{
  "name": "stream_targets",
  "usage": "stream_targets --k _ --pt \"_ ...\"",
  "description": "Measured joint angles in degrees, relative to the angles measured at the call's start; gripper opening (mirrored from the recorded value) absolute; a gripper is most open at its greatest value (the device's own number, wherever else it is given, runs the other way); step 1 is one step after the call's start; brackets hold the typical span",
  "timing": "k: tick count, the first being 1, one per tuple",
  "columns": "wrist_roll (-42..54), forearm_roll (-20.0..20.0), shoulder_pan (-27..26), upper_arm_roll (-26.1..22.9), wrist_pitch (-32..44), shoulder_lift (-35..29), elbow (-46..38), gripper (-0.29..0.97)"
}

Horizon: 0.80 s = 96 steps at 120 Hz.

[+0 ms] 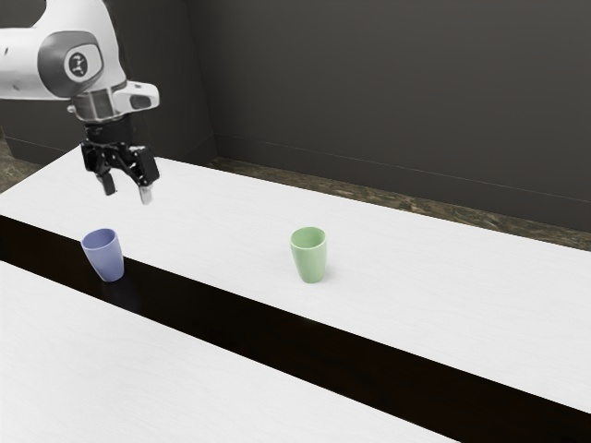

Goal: Place the left cup onto the right cup

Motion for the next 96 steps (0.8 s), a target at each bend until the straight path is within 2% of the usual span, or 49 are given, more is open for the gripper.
stream_targets --k 20,55,96 --pt "1.28 0.75 0.63 2.62 1.47 0.61 -1.14 0.68" --pt "4.59 1.02 5.26 3.09 7.03 3.48 -1.71 0.68" --pt "8.58 0.39 4.26 3.92 13.67 8.24 -1.62 0.68"
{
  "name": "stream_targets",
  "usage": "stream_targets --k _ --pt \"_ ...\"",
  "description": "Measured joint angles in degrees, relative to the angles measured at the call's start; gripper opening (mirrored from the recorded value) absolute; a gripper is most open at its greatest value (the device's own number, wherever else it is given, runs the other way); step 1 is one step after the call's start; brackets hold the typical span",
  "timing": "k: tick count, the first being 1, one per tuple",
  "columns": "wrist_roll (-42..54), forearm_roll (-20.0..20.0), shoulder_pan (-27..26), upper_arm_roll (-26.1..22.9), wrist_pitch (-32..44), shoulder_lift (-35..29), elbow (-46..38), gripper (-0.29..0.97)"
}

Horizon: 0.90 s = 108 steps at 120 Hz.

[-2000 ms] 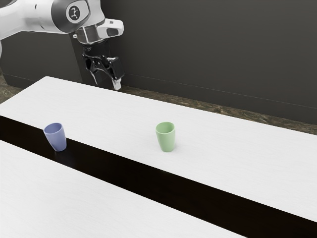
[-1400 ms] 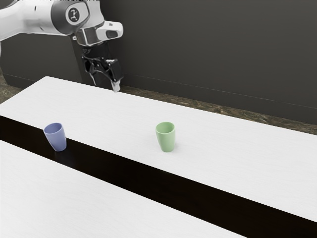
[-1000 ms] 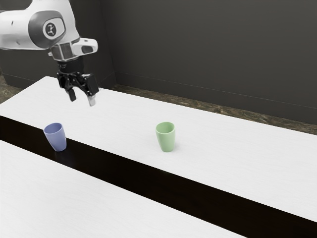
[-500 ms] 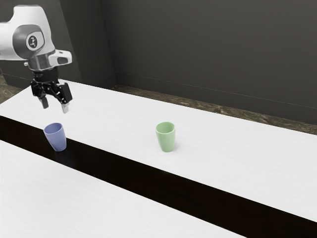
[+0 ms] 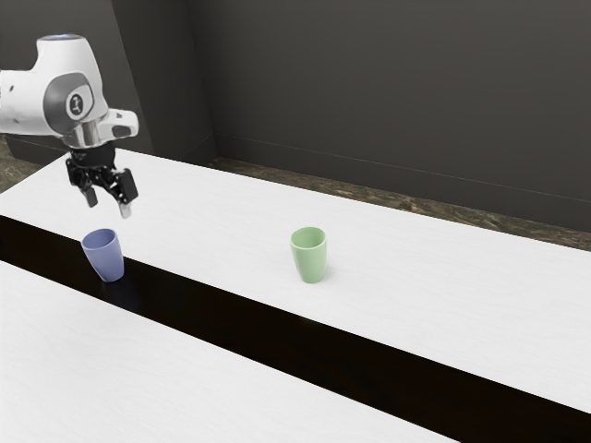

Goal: Place the left cup onto the right cup

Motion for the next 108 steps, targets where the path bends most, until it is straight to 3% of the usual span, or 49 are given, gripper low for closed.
stream_targets --k 108 --pt "5.19 -3.87 5.27 0.49 7.53 10.18 2.36 0.68"
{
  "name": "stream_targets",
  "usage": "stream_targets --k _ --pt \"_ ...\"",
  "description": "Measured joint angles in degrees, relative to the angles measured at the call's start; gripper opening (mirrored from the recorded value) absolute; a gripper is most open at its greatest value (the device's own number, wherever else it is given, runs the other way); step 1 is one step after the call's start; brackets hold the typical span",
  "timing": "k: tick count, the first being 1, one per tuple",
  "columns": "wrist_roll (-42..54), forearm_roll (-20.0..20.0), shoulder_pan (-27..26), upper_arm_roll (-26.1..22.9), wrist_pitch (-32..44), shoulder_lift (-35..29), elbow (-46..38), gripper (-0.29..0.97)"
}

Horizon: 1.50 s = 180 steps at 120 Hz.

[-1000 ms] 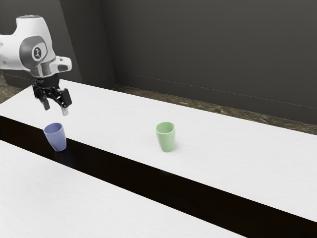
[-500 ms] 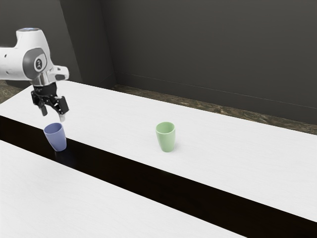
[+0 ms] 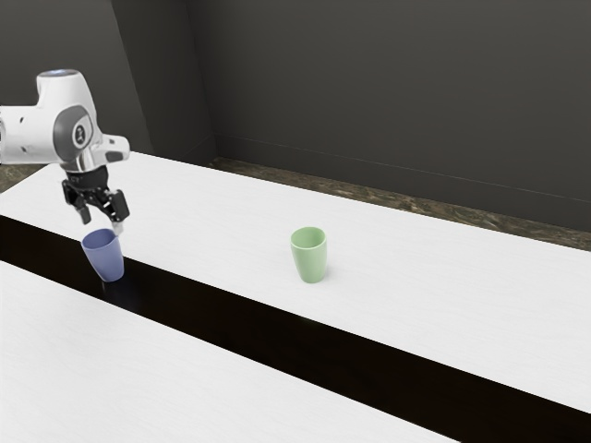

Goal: Place the left cup onto the right cup

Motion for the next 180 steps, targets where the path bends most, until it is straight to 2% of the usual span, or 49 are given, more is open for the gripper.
stream_targets --k 29,53,67,117,180 --pt "0.84 -1.37 0.77 0.01 2.54 2.03 0.19 0.67" --pt "1.5 -2.37 0.88 -0.01 4.56 3.21 0.4 0.45" --pt "1.8 -2.86 0.89 -0.01 5.29 3.91 0.79 0.39" --pt "2.48 -3.85 0.89 -0.01 6.85 6.78 2.04 0.37" --pt "3.0 -4.84 0.89 -0.01 6.93 7.03 0.27 0.37"
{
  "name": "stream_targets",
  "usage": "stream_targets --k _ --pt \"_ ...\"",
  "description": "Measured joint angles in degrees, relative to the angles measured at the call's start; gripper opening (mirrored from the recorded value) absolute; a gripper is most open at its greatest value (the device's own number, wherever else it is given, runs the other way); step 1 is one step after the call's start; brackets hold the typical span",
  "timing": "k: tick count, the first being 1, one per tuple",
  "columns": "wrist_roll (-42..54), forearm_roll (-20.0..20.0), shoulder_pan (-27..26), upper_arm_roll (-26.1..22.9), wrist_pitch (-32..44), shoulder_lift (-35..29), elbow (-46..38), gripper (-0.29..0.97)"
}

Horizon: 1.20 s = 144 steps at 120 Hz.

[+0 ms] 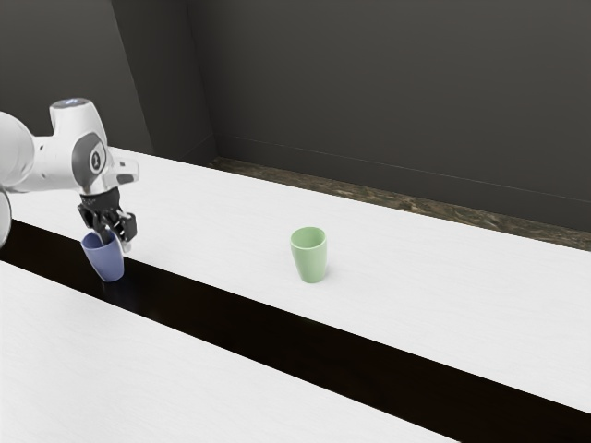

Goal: Place the left cup onto the right cup

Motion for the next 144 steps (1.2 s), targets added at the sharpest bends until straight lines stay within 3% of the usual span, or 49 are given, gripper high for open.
stream_targets --k 43,70,97,144 --pt "0.42 0.02 0.0 0.0 0.0 1.74 -0.07 0.34" --pt "0.6 0.01 0.0 0.0 0.02 1.76 -0.07 0.06" --pt "0.54 0.33 0.0 -0.05 0.11 1.71 -0.07 -0.08" --pt "0.12 0.66 0.0 -0.03 -1.33 0.45 -0.08 -0.11"
